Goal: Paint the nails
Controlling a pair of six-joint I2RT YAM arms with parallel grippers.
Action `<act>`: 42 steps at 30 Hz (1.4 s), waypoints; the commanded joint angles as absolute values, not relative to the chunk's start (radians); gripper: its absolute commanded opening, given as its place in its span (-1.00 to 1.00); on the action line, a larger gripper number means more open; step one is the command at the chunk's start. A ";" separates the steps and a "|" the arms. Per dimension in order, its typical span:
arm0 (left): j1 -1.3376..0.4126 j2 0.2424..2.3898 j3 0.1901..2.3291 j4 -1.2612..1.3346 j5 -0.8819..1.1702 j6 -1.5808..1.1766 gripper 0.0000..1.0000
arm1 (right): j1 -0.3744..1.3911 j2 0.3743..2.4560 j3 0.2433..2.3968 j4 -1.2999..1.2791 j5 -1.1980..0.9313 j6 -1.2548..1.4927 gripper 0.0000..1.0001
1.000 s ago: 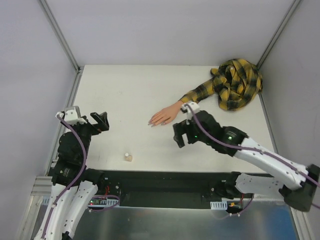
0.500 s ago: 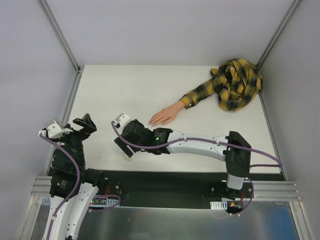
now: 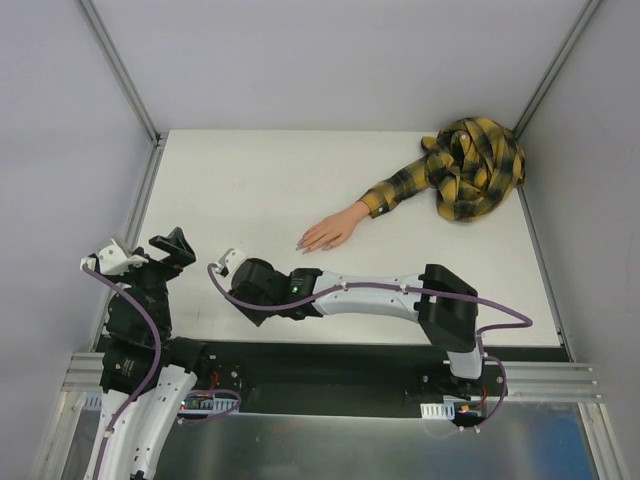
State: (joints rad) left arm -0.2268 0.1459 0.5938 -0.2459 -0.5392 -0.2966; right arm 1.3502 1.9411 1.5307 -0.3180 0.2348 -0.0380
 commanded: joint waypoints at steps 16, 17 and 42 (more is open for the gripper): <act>-0.215 0.170 0.598 -0.235 -0.497 -0.302 0.98 | 1.382 2.014 1.603 -0.282 0.221 -0.067 -0.17; -0.215 0.170 0.598 -0.235 -0.497 -0.302 0.98 | 1.382 2.016 1.605 -0.281 0.222 -0.069 -0.18; -0.215 0.183 0.600 -0.235 -0.472 -0.298 0.98 | 1.382 2.066 1.623 -0.307 0.255 -0.078 -0.42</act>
